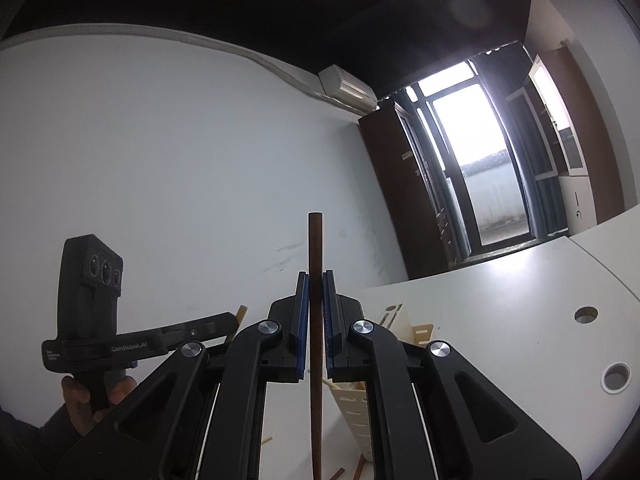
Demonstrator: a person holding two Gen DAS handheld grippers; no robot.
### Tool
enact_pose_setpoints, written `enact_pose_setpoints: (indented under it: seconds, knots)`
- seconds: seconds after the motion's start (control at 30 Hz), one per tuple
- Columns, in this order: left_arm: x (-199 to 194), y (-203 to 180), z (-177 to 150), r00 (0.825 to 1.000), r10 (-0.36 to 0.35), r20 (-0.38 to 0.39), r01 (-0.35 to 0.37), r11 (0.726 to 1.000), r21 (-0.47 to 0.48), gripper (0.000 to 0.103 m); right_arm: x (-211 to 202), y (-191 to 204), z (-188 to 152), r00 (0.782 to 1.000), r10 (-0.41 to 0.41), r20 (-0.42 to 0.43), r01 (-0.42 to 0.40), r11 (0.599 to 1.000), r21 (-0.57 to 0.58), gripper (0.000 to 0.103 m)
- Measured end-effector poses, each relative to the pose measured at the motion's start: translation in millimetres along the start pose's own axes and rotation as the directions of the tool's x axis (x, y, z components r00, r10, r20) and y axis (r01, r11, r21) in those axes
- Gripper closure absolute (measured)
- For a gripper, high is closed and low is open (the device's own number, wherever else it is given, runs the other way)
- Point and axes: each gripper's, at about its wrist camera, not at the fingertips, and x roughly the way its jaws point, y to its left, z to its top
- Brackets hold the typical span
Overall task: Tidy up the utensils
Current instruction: 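Lift both chopsticks upright and carry them over the utensil holder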
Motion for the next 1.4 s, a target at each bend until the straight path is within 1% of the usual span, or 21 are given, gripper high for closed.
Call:
enact_pose_setpoints:
  seconds: [0.17,0.3,0.43,0.57,0.67,0.8,0.9,0.97,1.1,1.17,1.2,1.33,1.4]
  knots:
    - [10,-12,28,0.999,0.0,0.052,-0.001,1.0,0.016,0.097,9,-3,16,1.0,-0.005,0.016,0.006,1.0,-0.017,0.096]
    - [16,-19,54,0.993,0.002,0.115,-0.004,1.0,0.019,0.097,21,-8,30,0.999,-0.009,0.034,0.01,1.0,-0.029,0.096]
    - [23,-19,76,0.983,-0.034,0.18,0.034,0.999,0.002,0.097,29,-14,39,0.998,-0.013,0.061,0.015,0.999,-0.043,0.096]
    - [37,-26,89,0.974,-0.039,0.223,0.037,0.999,0.015,0.097,38,-21,44,0.997,-0.017,0.079,0.021,0.999,-0.046,0.096]
    - [49,-30,96,0.968,-0.008,0.252,0.0,1.0,0.028,0.097,47,-31,47,0.996,-0.016,0.086,0.019,0.999,-0.038,0.095]
    - [66,-32,103,0.962,-0.004,0.275,-0.008,0.999,0.04,0.098,52,-34,44,0.995,-0.024,0.101,0.028,0.999,-0.039,0.096]
    - [81,-33,103,0.96,0.007,0.28,-0.021,0.999,0.046,0.098,52,-35,42,0.992,-0.041,0.122,0.048,0.997,-0.053,0.095]
    - [90,-30,103,0.958,0.029,0.285,-0.043,0.998,0.043,0.098,55,-37,39,0.99,-0.054,0.128,0.063,0.996,-0.065,0.095]
    - [109,-23,102,0.953,0.095,0.287,-0.106,0.994,0.022,0.098,61,-41,31,0.992,-0.058,0.117,0.066,0.995,-0.071,0.095]
    - [115,-19,101,0.946,0.142,0.29,-0.154,0.988,0.016,0.098,62,-42,23,0.992,-0.069,0.106,0.078,0.994,-0.083,0.095]
    - [119,-18,99,0.946,0.152,0.288,-0.163,0.987,0.013,0.098,64,-43,21,0.992,-0.071,0.1,0.08,0.993,-0.089,0.095]
    - [132,-13,94,0.954,0.169,0.249,-0.176,0.984,0.005,0.098,65,-46,8,0.995,-0.068,0.074,0.075,0.993,-0.088,0.095]
    - [137,-13,90,0.959,0.167,0.228,-0.176,0.984,0.018,0.098,64,-46,5,0.995,-0.069,0.066,0.074,0.993,-0.091,0.095]
